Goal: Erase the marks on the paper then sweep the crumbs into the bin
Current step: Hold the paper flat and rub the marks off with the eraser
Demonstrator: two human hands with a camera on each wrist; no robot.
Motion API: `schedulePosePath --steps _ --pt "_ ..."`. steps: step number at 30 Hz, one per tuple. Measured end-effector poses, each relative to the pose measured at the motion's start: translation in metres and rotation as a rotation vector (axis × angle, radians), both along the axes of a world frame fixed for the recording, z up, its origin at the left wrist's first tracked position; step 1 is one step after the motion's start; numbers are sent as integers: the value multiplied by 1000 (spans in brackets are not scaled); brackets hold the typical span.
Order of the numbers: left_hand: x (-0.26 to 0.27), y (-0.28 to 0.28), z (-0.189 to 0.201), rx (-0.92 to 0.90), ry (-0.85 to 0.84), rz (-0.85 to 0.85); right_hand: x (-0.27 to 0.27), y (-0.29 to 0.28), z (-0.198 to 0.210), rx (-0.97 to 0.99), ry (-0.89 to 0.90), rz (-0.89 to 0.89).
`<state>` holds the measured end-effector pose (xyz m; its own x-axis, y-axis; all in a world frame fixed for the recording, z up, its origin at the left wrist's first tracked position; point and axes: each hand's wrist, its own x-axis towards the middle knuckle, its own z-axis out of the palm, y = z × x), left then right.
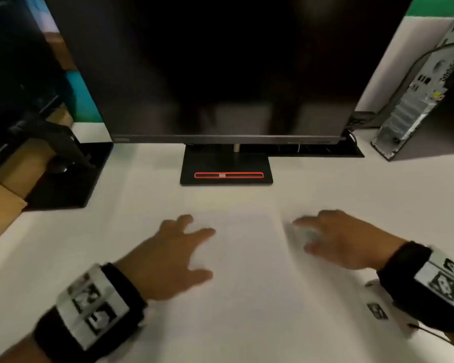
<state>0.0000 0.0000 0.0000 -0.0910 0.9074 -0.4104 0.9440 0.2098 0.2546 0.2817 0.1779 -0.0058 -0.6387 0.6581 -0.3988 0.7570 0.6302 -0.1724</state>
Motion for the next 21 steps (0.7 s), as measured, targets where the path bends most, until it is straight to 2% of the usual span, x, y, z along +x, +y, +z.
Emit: schedulePosePath --steps 5,12,15,21 --pt "12 24 -19 -178 33 -83 -8 11 -21 51 -9 86" --pt "13 32 -17 -182 30 -97 -4 13 -3 -13 93 149" --pt "21 31 -16 -205 58 -98 -4 4 8 -11 211 172" --pt "37 29 -19 -216 96 -109 -3 -33 -7 -231 393 90"
